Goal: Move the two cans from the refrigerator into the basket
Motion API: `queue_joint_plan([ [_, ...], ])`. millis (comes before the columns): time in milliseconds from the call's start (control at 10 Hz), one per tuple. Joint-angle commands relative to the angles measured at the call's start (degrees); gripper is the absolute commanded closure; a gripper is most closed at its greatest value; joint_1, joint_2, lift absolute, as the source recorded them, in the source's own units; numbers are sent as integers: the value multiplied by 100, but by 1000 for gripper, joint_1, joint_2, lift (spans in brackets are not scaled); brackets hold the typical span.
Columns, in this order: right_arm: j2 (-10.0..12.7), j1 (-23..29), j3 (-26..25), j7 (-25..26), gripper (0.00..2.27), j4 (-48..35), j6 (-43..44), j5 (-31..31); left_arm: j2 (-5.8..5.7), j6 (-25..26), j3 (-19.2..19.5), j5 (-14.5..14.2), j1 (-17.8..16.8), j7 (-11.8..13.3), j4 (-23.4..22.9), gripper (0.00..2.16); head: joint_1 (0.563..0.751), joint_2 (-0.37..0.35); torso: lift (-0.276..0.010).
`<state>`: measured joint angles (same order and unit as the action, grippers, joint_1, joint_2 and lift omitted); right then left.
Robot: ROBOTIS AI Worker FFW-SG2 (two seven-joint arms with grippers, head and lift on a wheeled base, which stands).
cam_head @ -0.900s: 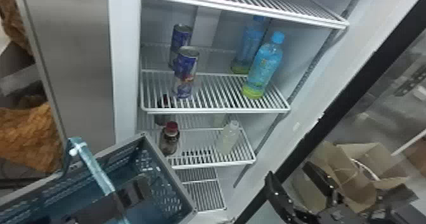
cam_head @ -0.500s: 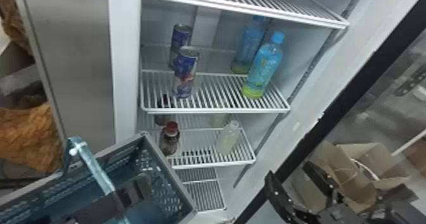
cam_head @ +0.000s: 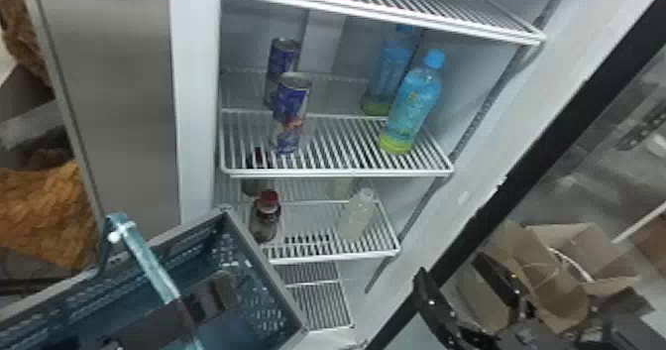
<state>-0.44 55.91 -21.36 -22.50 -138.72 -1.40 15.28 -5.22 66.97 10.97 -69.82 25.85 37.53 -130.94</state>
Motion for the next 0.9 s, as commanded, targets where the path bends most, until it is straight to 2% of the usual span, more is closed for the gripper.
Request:
queue_joint_plan([
  [0,0,-22,0,0,133,0,0,-19,4,-4,0,1,2,0,-5,1202,695,-350,-35],
  [500,-35,-557,34,0,131,112,0,-374,-5,10,0,12,16,0,9,1202,695,-350,-35],
  [800,-237,-1049,377,0,128,422,0,-362,-23,10,-11,12,16,0,9,1202,695,-350,-35],
])
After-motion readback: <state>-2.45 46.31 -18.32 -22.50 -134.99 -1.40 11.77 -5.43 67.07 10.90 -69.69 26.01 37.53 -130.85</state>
